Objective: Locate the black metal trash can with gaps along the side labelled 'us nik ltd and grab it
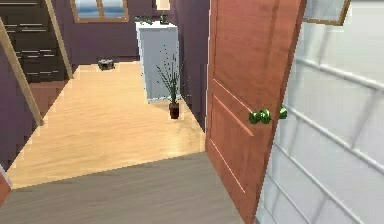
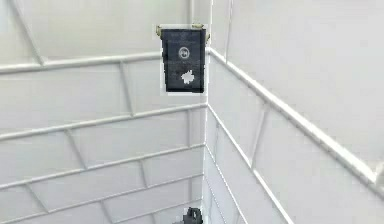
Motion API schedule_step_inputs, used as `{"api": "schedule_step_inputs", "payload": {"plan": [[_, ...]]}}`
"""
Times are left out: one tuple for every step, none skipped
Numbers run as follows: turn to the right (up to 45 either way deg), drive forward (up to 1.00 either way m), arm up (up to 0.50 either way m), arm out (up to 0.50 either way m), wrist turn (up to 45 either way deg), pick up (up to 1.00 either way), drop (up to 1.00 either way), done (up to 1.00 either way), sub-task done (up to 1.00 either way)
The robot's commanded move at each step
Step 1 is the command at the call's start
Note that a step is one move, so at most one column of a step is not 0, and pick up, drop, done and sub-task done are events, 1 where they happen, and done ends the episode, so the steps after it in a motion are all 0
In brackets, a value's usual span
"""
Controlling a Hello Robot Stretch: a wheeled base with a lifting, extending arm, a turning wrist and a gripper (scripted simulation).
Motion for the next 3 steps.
{"api": "schedule_step_inputs", "payload": {"plan": [[0.0, 0.00, 0.24, 0.00, 0.0, 0.00, 0.00, 0.00, 0.00], [0.0, 0.00, 0.00, 0.34, 0.0, 0.00, 0.00, 0.00, 0.00], [0.0, 0.00, 0.00, 0.00, 45.0, 0.00, 0.00, 0.00, 0.00]]}}
